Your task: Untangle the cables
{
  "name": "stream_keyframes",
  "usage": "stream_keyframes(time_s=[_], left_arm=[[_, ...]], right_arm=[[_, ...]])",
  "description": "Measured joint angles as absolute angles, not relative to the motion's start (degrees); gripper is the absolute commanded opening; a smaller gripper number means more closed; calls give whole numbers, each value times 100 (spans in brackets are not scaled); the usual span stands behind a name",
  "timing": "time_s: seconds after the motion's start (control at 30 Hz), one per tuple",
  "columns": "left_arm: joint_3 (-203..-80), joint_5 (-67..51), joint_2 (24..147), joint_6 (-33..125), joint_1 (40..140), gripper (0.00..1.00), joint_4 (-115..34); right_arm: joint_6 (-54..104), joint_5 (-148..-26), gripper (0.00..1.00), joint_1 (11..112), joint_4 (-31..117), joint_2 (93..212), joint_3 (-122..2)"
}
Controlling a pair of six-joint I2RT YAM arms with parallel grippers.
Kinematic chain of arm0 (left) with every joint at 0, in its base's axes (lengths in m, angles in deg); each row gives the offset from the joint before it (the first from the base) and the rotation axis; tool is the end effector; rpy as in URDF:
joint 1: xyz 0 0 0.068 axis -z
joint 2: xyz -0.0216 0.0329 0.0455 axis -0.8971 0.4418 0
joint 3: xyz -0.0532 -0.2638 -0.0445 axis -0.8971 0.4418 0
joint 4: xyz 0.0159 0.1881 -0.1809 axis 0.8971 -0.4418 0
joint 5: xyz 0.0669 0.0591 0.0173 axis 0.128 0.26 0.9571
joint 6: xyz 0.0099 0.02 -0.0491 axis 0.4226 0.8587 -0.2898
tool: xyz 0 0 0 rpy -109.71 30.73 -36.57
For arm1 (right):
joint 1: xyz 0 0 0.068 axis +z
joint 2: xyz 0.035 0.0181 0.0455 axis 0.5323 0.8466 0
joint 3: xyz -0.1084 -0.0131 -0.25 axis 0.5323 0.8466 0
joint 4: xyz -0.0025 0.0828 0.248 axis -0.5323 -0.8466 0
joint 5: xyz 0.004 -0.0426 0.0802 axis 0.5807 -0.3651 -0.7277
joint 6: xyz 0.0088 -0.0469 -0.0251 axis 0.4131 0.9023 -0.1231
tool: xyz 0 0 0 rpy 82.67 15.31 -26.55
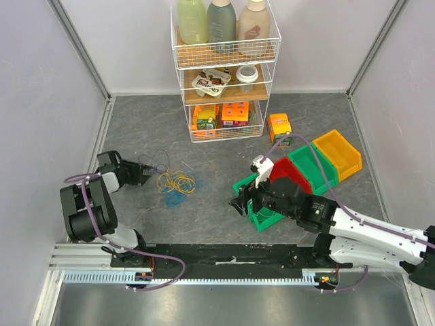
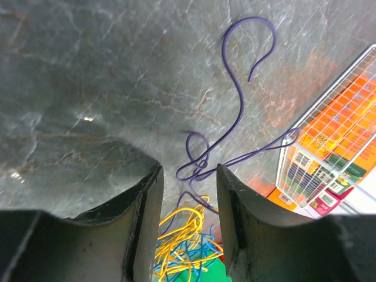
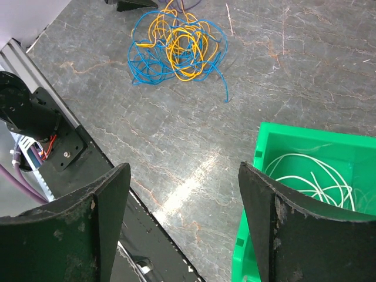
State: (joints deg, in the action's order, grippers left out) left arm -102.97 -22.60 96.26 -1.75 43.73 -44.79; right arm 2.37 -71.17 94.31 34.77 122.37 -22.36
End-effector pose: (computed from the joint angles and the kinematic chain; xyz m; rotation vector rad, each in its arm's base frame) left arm 0.2500 0.0767 0.1304 -1.5329 2.0976 -0.7636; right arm 0.1017 0.1812 0.2806 -0.4820 2.0042 0.8894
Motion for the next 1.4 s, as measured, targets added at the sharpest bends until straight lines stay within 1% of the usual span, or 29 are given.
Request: stream_keyframes(time_s=[0.1, 0.17, 0.37, 0.47, 0.6, 0.7, 0.87, 1.0, 1.07, 1.17, 1.27, 1.4], left_arm=[[-10356, -2311, 9862, -315, 4373, 34, -4199], [-10435, -2324, 10034, -376, 4373, 20, -4057], [-10437, -2103, 10019, -405, 4373, 2, -4024], [-10367, -1930, 9481, -394, 4373, 2, -4295], [-10409, -1648, 8246, -324, 4373, 2, -4859], [-10680, -1336, 7213, -182, 4373, 2, -5504], [-11644, -781, 5798, 233, 4373, 2, -6452], [-12927, -785, 5339, 646, 4373, 2, -6898], [-13657, -934, 5313, 850, 4373, 2, -7042], [-14267, -1408, 5283, 1075, 4373, 2, -7051], [-14514, -2171, 5335, 1184, 4373, 2, -7049], [-14378, -3371, 5659, 1357, 4379, 2, -7167]], right_arm=[[162, -7117, 82, 9431, 3479, 12154, -2232], [132, -7117, 82, 9431, 3477, 12141, -2232], [121, -7087, 82, 9431, 3370, 12148, -2232], [64, -7071, 82, 9431, 3352, 12174, -2232], [-4, -7082, 82, 9431, 3354, 12283, -2232], [-21, -7098, 81, 9431, 3357, 12447, -2232], [-82, -7235, 81, 9431, 3440, 12808, -2232], [-170, -7399, 81, 9431, 3641, 13020, -2232], [-170, -7474, 82, 9431, 3709, 13129, -2241], [-148, -7535, 82, 9431, 3746, 13372, -2322], [-61, -7648, 83, 9431, 3765, 13737, -2567], [173, -7797, 84, 9431, 3704, 14334, -3246]])
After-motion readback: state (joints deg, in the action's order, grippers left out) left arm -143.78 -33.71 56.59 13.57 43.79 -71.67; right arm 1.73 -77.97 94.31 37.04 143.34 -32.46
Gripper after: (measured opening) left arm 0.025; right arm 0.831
